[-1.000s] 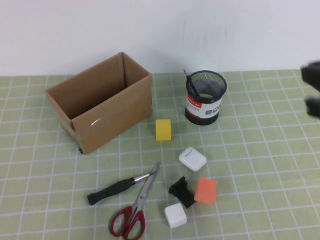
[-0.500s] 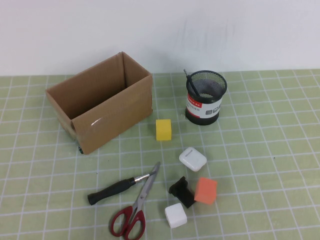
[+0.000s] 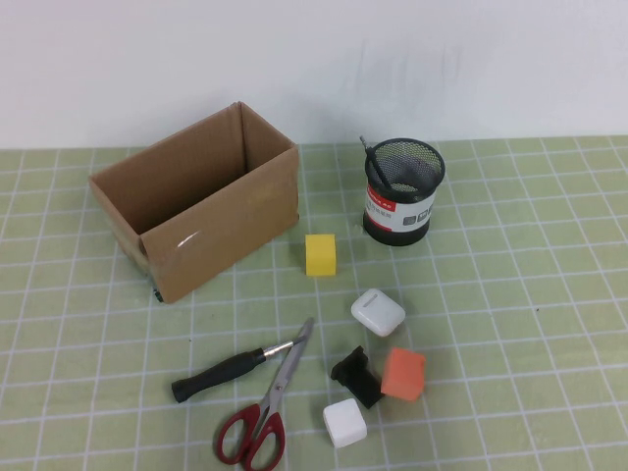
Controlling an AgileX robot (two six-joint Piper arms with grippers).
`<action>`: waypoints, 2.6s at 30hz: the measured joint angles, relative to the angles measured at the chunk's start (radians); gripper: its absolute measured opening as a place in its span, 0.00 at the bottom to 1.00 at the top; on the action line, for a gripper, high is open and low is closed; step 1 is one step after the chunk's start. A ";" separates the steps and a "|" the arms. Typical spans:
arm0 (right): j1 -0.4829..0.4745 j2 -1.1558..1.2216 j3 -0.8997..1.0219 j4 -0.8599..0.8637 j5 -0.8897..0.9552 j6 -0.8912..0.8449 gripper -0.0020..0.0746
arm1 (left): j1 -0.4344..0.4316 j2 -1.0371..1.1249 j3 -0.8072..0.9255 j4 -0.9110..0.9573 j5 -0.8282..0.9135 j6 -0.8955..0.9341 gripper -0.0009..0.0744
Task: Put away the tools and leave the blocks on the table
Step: Pick up the black Screwdriver from the table
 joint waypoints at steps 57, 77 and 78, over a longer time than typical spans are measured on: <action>-0.231 -0.650 0.680 0.175 0.077 -0.075 0.02 | 0.000 0.000 0.000 0.000 0.000 0.000 0.01; -0.231 -0.650 0.680 0.175 0.077 -0.075 0.02 | 0.000 0.000 0.005 0.056 -0.419 0.024 0.01; -0.231 -0.650 0.680 0.175 0.077 -0.075 0.02 | 0.000 0.000 0.005 0.056 -0.490 0.013 0.01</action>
